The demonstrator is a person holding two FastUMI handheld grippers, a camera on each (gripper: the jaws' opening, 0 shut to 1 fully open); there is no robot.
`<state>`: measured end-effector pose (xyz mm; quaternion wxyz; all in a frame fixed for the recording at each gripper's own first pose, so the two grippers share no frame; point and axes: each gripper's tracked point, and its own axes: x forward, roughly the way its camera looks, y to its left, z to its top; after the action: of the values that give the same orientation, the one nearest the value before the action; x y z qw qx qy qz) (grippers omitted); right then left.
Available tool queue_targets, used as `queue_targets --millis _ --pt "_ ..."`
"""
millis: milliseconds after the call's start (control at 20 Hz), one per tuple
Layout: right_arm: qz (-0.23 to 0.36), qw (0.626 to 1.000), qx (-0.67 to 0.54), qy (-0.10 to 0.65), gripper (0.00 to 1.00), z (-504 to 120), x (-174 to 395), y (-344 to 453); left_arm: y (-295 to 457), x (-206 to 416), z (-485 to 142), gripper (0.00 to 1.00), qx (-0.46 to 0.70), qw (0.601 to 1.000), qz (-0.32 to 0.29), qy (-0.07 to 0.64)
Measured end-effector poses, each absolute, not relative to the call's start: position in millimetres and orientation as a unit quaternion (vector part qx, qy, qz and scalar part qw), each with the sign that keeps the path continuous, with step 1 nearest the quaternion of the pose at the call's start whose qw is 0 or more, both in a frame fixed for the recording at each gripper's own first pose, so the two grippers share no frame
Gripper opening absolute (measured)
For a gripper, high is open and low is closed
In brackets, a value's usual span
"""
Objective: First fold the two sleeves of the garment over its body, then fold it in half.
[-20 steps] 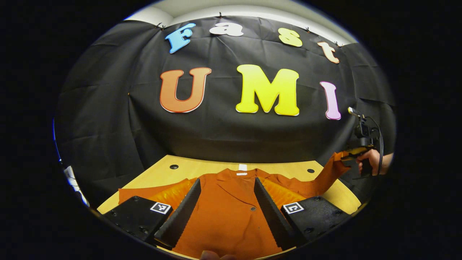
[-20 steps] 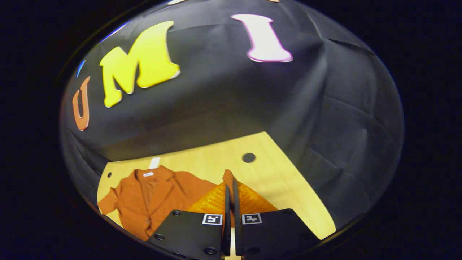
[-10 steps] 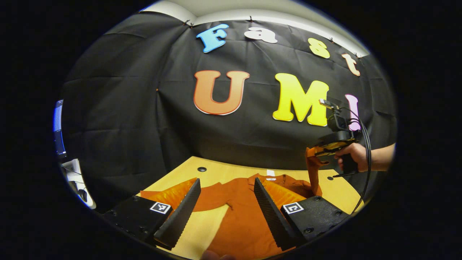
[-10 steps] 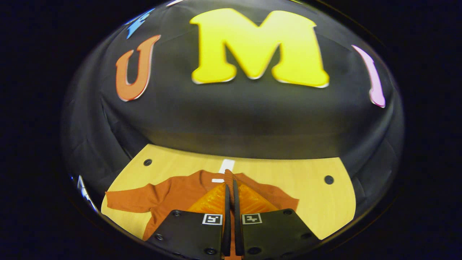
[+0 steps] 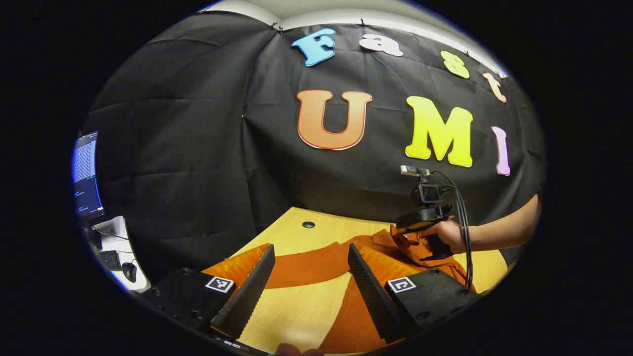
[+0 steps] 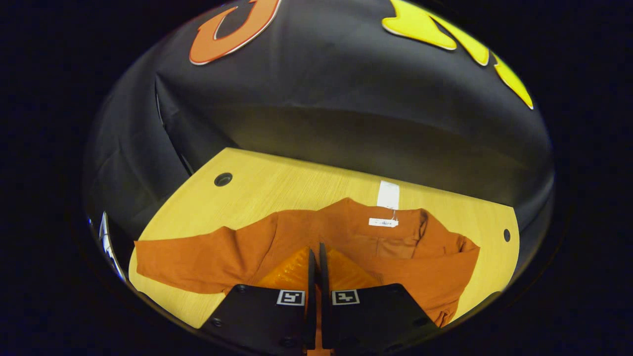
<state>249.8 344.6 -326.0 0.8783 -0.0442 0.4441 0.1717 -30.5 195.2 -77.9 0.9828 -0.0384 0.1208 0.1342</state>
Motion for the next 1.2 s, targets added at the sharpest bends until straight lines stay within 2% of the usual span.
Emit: queue_targets --millis 100,250,300,400,450,500,550,600,650,700,800,950,1200 --pt "0.177 0.88 -0.027 0.441 0.03 -331 253 361 197 -29 -83 0.97 -0.039 0.982 0.137 0.125" --pt "0.182 0.873 0.015 0.451 0.14 -332 249 374 202 -26 -87 0.97 -0.04 0.982 0.14 0.124" --pt "0.189 0.87 0.028 0.454 0.14 -329 248 377 203 -25 -86 0.97 -0.042 0.982 0.14 0.123" --pt "0.213 0.866 0.052 0.45 0.25 -320 243 388 205 -19 -91 0.97 -0.045 0.982 0.14 0.122" --pt "0.219 0.868 0.054 0.443 0.36 -313 241 389 206 -16 -91 0.97 -0.044 0.982 0.141 0.121" --pt "0.223 0.871 0.05 0.436 0.4 -308 241 388 210 -13 -94 0.97 -0.042 0.982 0.144 0.119" --pt "0.229 0.872 0.049 0.43 0.52 -303 239 386 216 -12 -94 0.97 -0.039 0.981 0.149 0.117" --pt "0.234 0.874 0.043 0.424 0.56 -297 237 384 221 -9 -95 0.97 -0.036 0.981 0.153 0.111" --pt "0.237 0.877 0.034 0.416 0.77 -291 237 376 227 -5 -98 0.97 -0.034 0.981 0.159 0.107" --pt "0.235 0.882 0.027 0.408 0.69 -284 237 368 233 -2 -101 0.97 -0.033 0.98 0.163 0.105" --pt "0.241 0.884 0.034 0.398 0.7 -262 228 359 248 4 -111 0.97 -0.036 0.979 0.172 0.108" --pt "0.256 0.888 0.053 0.378 0.84 -221 206 343 285 17 -137 0.97 -0.039 0.973 0.195 0.118" --pt "0.288 0.895 0.047 0.338 0.86 -163 152 301 349 30 -210 0.97 -0.058 0.951 0.241 0.186"
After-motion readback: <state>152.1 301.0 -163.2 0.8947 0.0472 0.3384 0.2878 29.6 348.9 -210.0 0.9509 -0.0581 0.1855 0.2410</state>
